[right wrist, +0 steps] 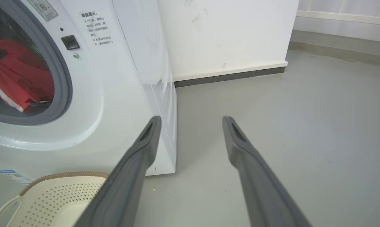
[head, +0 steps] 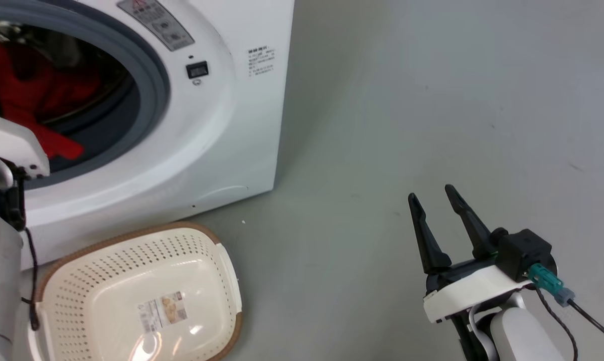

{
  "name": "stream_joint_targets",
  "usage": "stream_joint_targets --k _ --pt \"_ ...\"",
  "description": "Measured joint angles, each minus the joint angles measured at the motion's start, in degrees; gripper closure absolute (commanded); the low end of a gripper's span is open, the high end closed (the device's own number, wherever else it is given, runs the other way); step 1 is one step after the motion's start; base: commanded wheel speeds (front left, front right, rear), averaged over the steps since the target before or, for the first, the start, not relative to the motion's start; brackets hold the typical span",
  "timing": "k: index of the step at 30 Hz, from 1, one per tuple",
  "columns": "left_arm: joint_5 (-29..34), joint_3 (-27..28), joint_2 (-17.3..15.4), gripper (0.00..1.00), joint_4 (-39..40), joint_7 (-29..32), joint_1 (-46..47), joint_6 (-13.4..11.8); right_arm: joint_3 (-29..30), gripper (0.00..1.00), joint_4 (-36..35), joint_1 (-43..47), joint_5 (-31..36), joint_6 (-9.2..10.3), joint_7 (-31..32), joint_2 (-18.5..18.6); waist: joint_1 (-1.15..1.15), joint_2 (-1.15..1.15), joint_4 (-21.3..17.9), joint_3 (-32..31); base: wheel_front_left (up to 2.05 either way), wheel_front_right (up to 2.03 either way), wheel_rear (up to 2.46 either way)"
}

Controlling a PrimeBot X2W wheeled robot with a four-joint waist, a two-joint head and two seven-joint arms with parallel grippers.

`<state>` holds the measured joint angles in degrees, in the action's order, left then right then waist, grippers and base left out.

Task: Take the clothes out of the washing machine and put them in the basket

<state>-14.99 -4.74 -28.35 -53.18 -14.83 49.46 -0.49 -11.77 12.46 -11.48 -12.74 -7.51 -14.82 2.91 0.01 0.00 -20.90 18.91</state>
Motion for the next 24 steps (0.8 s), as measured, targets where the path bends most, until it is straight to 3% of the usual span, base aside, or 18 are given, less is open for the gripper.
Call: stream_joint_targets --k 14,24 --pt "0.3 4.5 6.2 1.0 17.5 -0.2 -15.3 -0.8 1.3 0.0 -1.8 5.7 1.7 0.0 3.3 0.0 0.0 0.0 5.2 -10.8 0.0 0.0 0.0" --pt "1.1 5.3 11.3 1.0 30.7 -0.2 -26.0 -1.1 2.7 0.0 -5.1 8.6 2.8 0.0 5.1 0.0 0.0 0.0 9.2 -14.4 0.0 0.0 0.0"
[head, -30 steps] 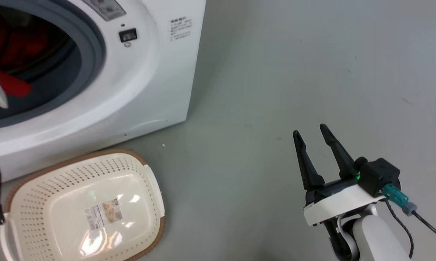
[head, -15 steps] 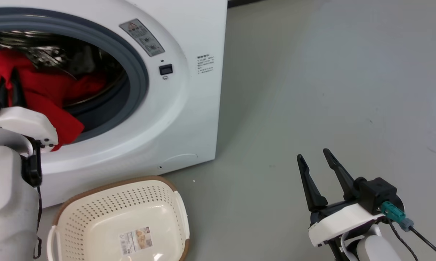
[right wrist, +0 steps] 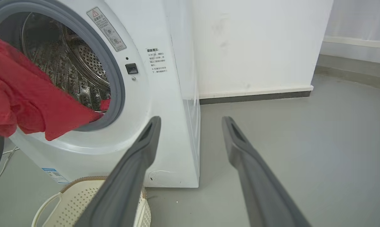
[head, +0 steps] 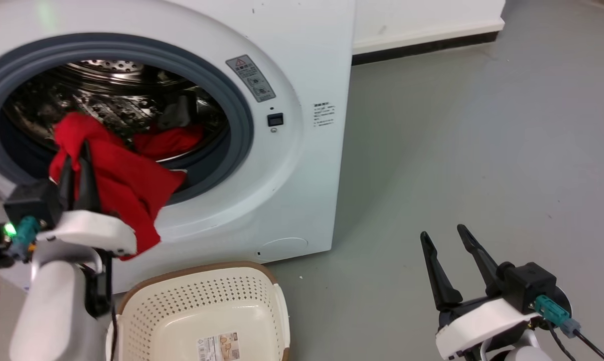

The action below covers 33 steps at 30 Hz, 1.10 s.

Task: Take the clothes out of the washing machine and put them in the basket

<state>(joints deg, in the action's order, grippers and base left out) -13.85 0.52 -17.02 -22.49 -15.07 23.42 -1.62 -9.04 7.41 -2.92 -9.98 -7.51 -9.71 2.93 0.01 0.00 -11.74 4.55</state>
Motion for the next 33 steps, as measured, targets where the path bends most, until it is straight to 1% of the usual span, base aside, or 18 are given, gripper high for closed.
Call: stream_joint_targets --k 5,8,14,15,16,18,23,24,25,33 --pt "0.0 -0.7 3.0 1.0 6.5 0.0 -7.2 -0.4 0.6 0.0 -1.8 1.4 0.8 0.0 1.0 0.0 0.0 0.0 2.1 -0.6 0.0 0.0 0.0" --pt "-0.3 -2.0 5.0 1.0 9.4 0.0 -11.2 -0.6 1.1 0.0 -2.6 1.9 1.2 0.0 1.6 0.0 0.0 0.0 3.4 -0.3 0.0 0.0 0.0" --pt "-1.0 -3.6 7.8 1.0 11.1 0.0 -17.0 -1.0 1.2 0.0 -3.7 2.0 1.6 0.0 2.2 0.0 -0.02 0.0 4.9 1.2 0.0 0.0 0.0" --pt "-1.4 -3.9 9.1 1.0 10.9 0.0 -18.8 -1.3 1.2 0.0 -4.2 2.0 1.6 0.0 2.4 0.0 -0.01 0.0 5.3 2.1 0.0 0.0 0.0" --pt "-1.7 -3.9 9.6 1.0 10.9 0.0 -19.6 -1.4 1.2 0.0 -4.5 2.0 1.6 0.0 2.4 0.0 -0.01 0.0 5.5 2.7 0.0 0.0 0.0" --pt "-1.7 -4.0 10.0 1.0 10.5 0.0 -19.9 -1.4 1.2 0.0 -4.9 1.8 1.8 0.0 2.4 0.0 -0.02 0.0 5.6 3.4 0.0 0.0 0.0" --pt "-1.9 -3.9 11.1 1.0 7.6 0.0 -19.6 -0.9 0.8 0.0 -6.3 -0.3 2.1 0.0 2.7 0.0 -0.02 0.0 6.1 7.9 0.0 0.0 0.0" --pt "-1.5 -3.3 11.5 1.0 6.2 0.0 -18.3 -0.4 0.9 0.0 -6.6 -1.7 2.2 0.0 2.6 0.0 -0.02 0.0 6.1 10.2 0.0 0.0 0.0" --pt "-1.5 -3.3 11.5 1.0 6.2 0.0 -18.3 -0.4 0.9 0.0 -6.6 -1.7 2.2 0.0 2.6 0.0 -0.02 0.0 6.1 10.2 0.0 0.0 0.0" --pt "1.6 0.7 11.7 1.0 0.7 0.0 -10.9 1.4 -0.1 0.0 -7.3 -6.1 1.8 0.0 1.4 0.0 -0.02 0.0 4.7 20.2 0.0 0.0 0.0"
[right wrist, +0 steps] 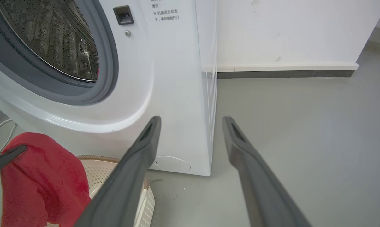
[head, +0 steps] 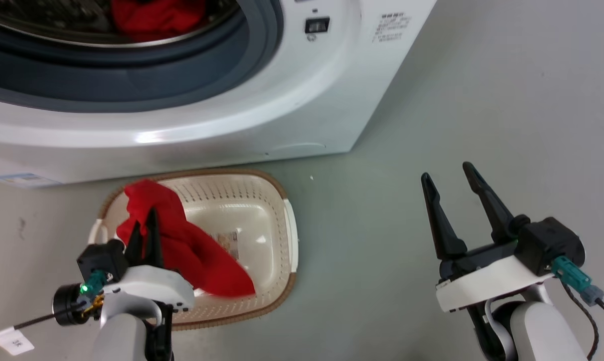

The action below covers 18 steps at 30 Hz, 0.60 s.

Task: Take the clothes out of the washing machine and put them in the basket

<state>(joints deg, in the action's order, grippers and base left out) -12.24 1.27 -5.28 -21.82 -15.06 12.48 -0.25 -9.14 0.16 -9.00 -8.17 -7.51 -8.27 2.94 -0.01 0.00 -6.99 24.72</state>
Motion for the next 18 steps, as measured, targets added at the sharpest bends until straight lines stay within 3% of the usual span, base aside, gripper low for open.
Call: stream_joint_targets --k 18 --pt "4.2 6.4 -4.1 1.0 -23.5 0.0 16.0 0.5 -3.6 0.0 1.5 -6.4 -2.9 0.0 -3.8 0.0 0.0 0.0 -7.0 18.7 0.0 0.0 0.0"
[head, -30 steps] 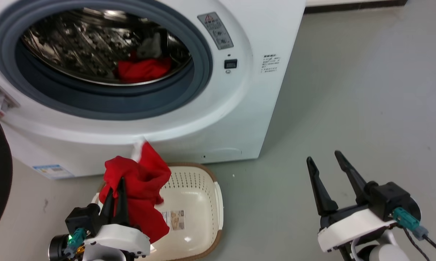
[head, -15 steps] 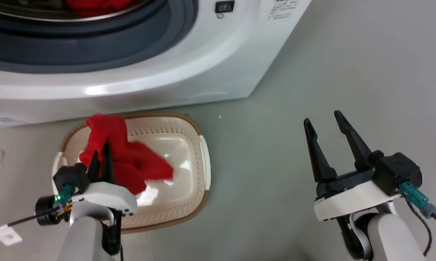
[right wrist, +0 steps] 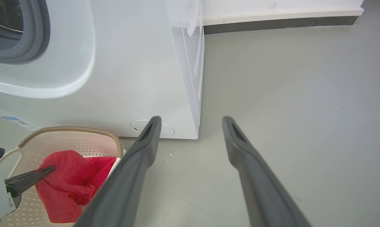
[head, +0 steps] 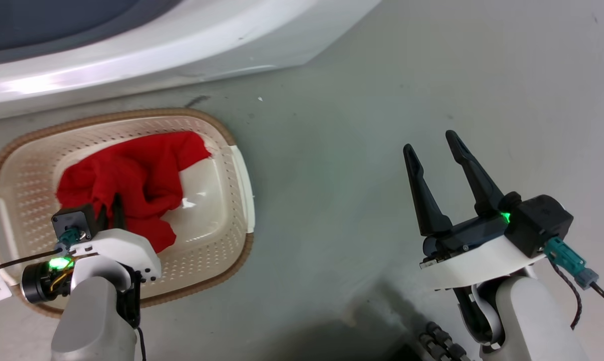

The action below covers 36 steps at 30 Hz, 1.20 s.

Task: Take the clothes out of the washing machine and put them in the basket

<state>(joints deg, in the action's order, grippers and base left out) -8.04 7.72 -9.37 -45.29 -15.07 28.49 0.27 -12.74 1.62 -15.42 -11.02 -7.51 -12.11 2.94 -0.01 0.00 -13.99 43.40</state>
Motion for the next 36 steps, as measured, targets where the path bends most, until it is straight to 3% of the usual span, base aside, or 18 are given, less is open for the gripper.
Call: stream_joint_targets --k 4,5,7,8,16,23,31,36 --pt "0.5 0.4 -0.8 1.0 -5.0 0.0 1.5 -0.5 -0.7 0.0 0.6 -0.6 -0.2 0.0 -0.6 0.0 0.0 0.0 -1.5 2.0 0.0 0.0 0.0" --pt "0.5 0.5 -1.0 0.85 -6.0 0.0 1.8 -0.5 -0.8 0.0 0.7 -0.9 -0.3 0.0 -0.8 0.0 0.0 0.0 -1.8 2.3 0.0 0.0 0.0" --pt "0.5 0.8 -1.2 0.18 -7.6 0.0 2.5 -0.6 -0.8 0.0 1.1 -1.1 -0.6 0.0 -1.0 0.0 0.0 0.0 -2.2 2.7 0.0 0.0 0.0" --pt "0.5 0.8 -1.2 0.0 -8.1 0.0 2.7 -0.6 -0.8 0.0 1.5 -1.1 -0.6 0.0 -1.1 0.0 0.0 0.0 -2.2 2.7 0.0 0.0 0.0" --pt "0.0 2.0 1.3 0.0 -7.4 0.0 0.3 0.1 -0.4 0.0 4.0 -1.2 0.4 0.0 -1.7 0.0 0.01 0.0 -0.9 -2.1 0.0 0.0 0.0" --pt "0.4 1.9 5.5 0.0 0.2 0.0 -7.3 0.7 1.5 0.0 4.5 1.5 2.5 0.0 -0.6 0.0 0.01 0.0 1.5 -12.5 0.0 0.0 0.0" --pt "-0.4 -1.4 6.4 0.0 8.1 0.0 -12.0 1.2 3.4 0.0 3.5 5.1 3.5 0.0 1.5 0.0 0.02 0.0 4.4 -20.4 0.0 0.0 0.0" --pt "-1.7 -6.0 6.4 0.0 15.3 0.0 -13.3 -0.3 4.0 0.0 2.4 6.8 3.8 0.0 2.6 0.0 0.02 0.0 6.1 -24.0 0.0 0.0 0.0"
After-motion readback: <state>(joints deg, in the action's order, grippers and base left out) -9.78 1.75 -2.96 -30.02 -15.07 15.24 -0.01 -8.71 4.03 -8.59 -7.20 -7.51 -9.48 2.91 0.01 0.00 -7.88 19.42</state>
